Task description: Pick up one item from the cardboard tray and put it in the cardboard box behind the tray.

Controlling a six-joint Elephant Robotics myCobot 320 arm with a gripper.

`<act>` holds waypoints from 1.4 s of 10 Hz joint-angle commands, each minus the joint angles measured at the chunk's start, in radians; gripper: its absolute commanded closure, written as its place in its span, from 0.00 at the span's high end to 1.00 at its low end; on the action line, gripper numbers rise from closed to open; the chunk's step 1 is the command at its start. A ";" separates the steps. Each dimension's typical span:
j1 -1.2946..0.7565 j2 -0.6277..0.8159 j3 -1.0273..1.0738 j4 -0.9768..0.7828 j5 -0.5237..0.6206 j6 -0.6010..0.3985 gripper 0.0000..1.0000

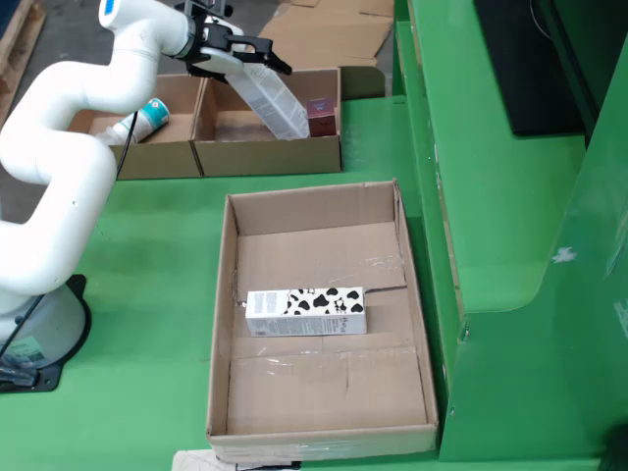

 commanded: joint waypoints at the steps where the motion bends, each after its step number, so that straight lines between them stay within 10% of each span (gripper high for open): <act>1: 0.004 0.030 0.031 0.012 -0.011 -0.001 1.00; 14: -0.008 0.040 0.031 0.012 -0.011 -0.024 1.00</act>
